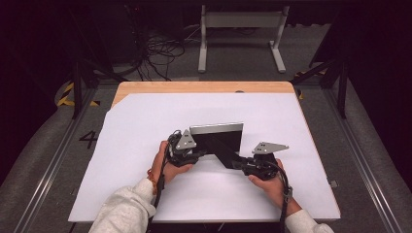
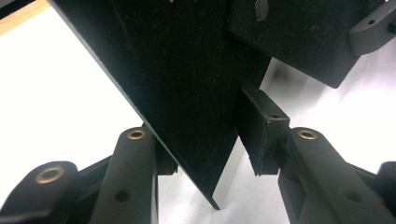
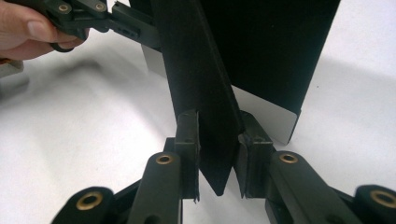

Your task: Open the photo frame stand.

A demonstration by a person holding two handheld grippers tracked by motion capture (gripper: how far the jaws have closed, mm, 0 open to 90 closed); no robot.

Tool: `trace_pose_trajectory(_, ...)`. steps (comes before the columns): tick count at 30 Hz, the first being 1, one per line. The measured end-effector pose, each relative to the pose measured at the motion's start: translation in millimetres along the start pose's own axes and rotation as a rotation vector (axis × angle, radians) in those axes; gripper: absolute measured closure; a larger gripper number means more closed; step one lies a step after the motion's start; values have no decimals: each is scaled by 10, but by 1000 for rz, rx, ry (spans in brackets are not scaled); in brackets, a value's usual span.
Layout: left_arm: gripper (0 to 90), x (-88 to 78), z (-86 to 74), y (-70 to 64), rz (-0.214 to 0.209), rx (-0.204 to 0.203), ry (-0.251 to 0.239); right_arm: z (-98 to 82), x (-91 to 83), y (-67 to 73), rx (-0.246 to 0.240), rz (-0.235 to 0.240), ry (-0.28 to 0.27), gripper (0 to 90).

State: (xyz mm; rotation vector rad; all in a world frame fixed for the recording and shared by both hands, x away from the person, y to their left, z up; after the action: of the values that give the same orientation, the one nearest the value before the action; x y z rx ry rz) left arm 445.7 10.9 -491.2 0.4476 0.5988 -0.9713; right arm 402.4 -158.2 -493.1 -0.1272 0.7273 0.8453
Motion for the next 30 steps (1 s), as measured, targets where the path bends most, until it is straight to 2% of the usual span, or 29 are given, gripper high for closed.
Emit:
trace_pose_trajectory(14, 615, -13, -2, -36, 13, 12, -3, -62, -89, 133, -46, 25, 10, 766)
trace_pose_trajectory(16, 612, -13, -1, -37, 23, 26, -5, -80, -89, 140, -53, 22, 17, 776)
trace_pose_trajectory(20, 605, -34, 7, -37, 55, 87, 14, -121, -77, 153, -61, 23, 31, 796)
trace_pose_trajectory(21, 601, -45, 9, -36, 61, 91, 13, -127, -73, 157, -67, 20, 35, 799)
trace_pose_trajectory(27, 565, -104, -6, -5, 42, 83, -7, -169, -57, 189, -79, 22, 47, 812)
trace_pose_trajectory(30, 554, -93, -40, -14, 27, 63, -11, -193, -56, 207, -88, 17, 57, 816)
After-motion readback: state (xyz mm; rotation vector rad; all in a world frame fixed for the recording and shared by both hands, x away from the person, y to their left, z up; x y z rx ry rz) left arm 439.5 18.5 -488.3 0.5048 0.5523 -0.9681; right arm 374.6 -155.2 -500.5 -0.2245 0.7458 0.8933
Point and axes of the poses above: each handheld gripper's, and its own axes: x roughly forward along the jaws, z roughly out of its top, y roughly to its left, the point moved 9 cm from there along x, roughly forward along the jaws, and after that the axes turned 5 degrees about y, right-handed, at the moved point
